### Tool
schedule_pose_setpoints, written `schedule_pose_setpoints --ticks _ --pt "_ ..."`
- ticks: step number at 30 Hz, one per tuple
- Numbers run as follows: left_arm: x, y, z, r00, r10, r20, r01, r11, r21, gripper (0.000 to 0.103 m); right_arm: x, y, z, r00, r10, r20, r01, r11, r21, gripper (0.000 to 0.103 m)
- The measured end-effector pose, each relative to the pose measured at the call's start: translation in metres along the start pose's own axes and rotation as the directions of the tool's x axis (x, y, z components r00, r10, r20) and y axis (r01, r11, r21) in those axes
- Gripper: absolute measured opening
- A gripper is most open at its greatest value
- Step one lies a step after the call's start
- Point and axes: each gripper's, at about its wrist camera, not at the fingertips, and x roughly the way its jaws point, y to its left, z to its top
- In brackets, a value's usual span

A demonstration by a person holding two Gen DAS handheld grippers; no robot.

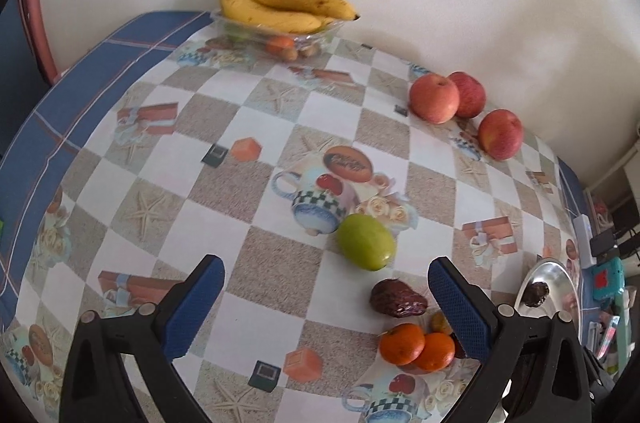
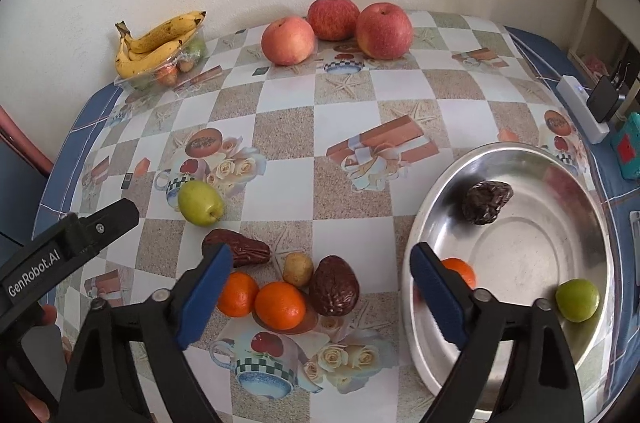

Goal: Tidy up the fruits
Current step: 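Withdraw both grippers from the bowl back toward the fruit row, then grasp another orange with the left gripper while the right gripper grasps a dark date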

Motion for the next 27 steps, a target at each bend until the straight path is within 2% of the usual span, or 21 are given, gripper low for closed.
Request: schedule_pose_setpoints --ticks 3,8,11,16,18,20,22,24,25,27 --pt "0.0 -0.005 -0.001 1.0 -0.017 -0.006 0.017 1.0 0.019 0.103 -0.002 -0.005 -0.001 1.0 0.002 -0.001 -0.002 1.0 0.004 0.084" --pt "0.004 -0.013 -0.006 0.998 -0.026 -0.062 0.029 0.998 0.054 0.103 -0.002 -0.013 -0.002 1.0 0.0 -0.01 0.0 1.0 0.012 0.069" --pt "0.006 -0.013 -0.011 0.997 -0.021 -0.078 0.024 0.999 0.038 0.102 -0.002 -0.014 -0.003 1.0 0.016 -0.019 -0.015 1.0 0.015 0.058" --pt "0.013 -0.016 -0.014 0.99 -0.074 -0.117 0.078 0.997 0.028 0.101 0.001 -0.01 -0.004 0.999 0.026 -0.037 -0.026 1.0 0.0 0.05" --pt "0.018 -0.017 -0.018 0.984 -0.096 -0.148 0.1 0.995 0.02 0.092 0.004 -0.008 -0.005 0.999 0.026 -0.048 -0.026 1.0 -0.005 0.049" --pt "0.026 -0.019 -0.022 0.975 -0.116 -0.19 0.12 0.993 0.009 0.087 0.009 -0.008 -0.007 0.997 0.024 -0.067 -0.024 1.0 -0.007 0.048" --pt "0.037 -0.021 -0.028 0.962 -0.132 -0.239 0.134 0.991 -0.009 0.082 0.016 -0.007 -0.01 0.996 0.019 -0.09 -0.02 1.0 -0.012 0.046" --pt "0.044 -0.023 -0.033 0.953 -0.138 -0.27 0.139 0.99 -0.019 0.071 0.024 -0.007 -0.013 0.993 0.013 -0.114 -0.015 1.0 -0.013 0.045" --pt "0.047 -0.024 -0.036 0.948 -0.139 -0.287 0.139 0.99 -0.021 0.07 0.028 -0.008 -0.014 0.992 0.013 -0.128 -0.014 1.0 -0.012 0.044" --pt "0.052 -0.022 -0.039 0.935 -0.173 -0.308 0.162 0.985 -0.061 0.063 0.033 -0.008 -0.016 0.989 0.011 -0.147 -0.012 1.0 -0.007 0.043"
